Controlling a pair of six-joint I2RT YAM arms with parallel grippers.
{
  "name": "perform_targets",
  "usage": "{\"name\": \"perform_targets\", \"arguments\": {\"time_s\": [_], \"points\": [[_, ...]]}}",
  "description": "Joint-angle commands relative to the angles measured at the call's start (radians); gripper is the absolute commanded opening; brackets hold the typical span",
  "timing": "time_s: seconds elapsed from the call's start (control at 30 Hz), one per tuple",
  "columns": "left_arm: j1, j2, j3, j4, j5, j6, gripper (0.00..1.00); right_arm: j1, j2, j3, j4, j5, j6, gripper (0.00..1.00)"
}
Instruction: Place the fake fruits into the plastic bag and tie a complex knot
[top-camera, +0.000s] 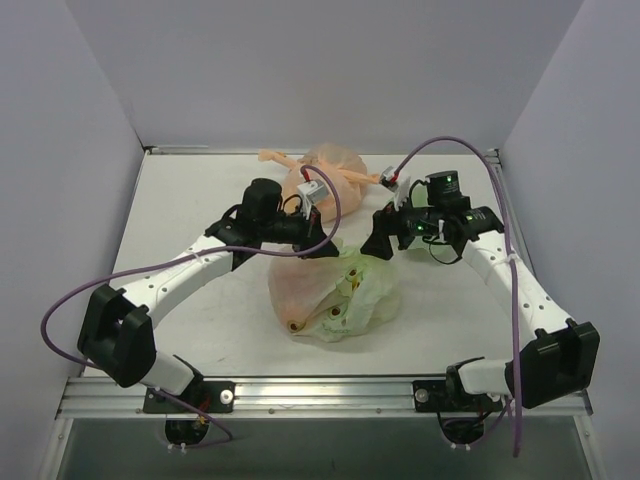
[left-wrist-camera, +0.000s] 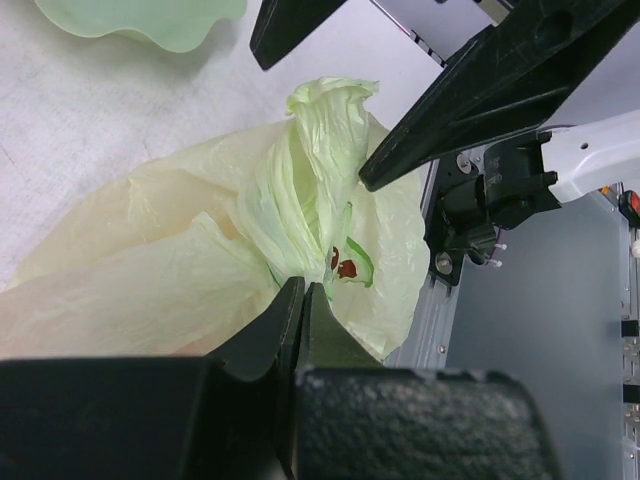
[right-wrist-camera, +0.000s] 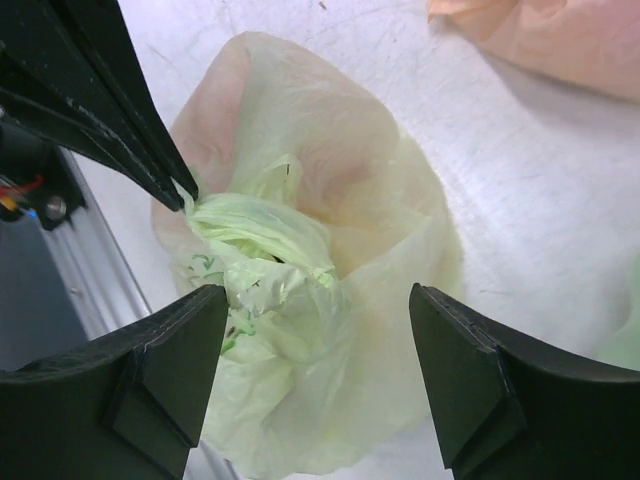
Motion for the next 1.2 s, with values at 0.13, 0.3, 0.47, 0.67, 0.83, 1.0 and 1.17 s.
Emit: {"name": "perform_targets", "arguments": {"time_s": [0.13,0.3,0.47,0.67,0.83,1.0,1.17], "points": [[0.04,-0.019,0.059,-0.026,0.032,-0.008,0.0,0.043,0.045,0.14,-0.208,-0.06,-0.483,0.75],[0.048,-0.017,0.058,0.01,0.055,-0.044,0.0,0.117,0.076,0.176,-0.28,-0.062,-0.589,0.78],[0.048,-0.022,0.062,0.015,0.087,-0.069,0.0,0.168,0.115,0.171,-0.271,0.016,-0.657,0.78],[0.054,-0.037,0.067,-0.051,0.104,-0.031,0.0,0.174,0.192,0.217,-0.266,0.094,-0.717,0.65],[0.12,-0.057,0.082,-0.083,0.109,-0.012,0.0,0.143,0.203,0.229,-0.324,0.088,-0.764,0.52],[0.145,-0.064,0.097,-0.139,0.142,0.032,0.0,0.137,0.203,0.249,-0.352,0.044,-0.717,0.38],[0.111,-0.068,0.088,-0.139,0.202,0.009,0.0,0.129,0.258,0.323,-0.361,-0.031,-0.55,0.07]]}}
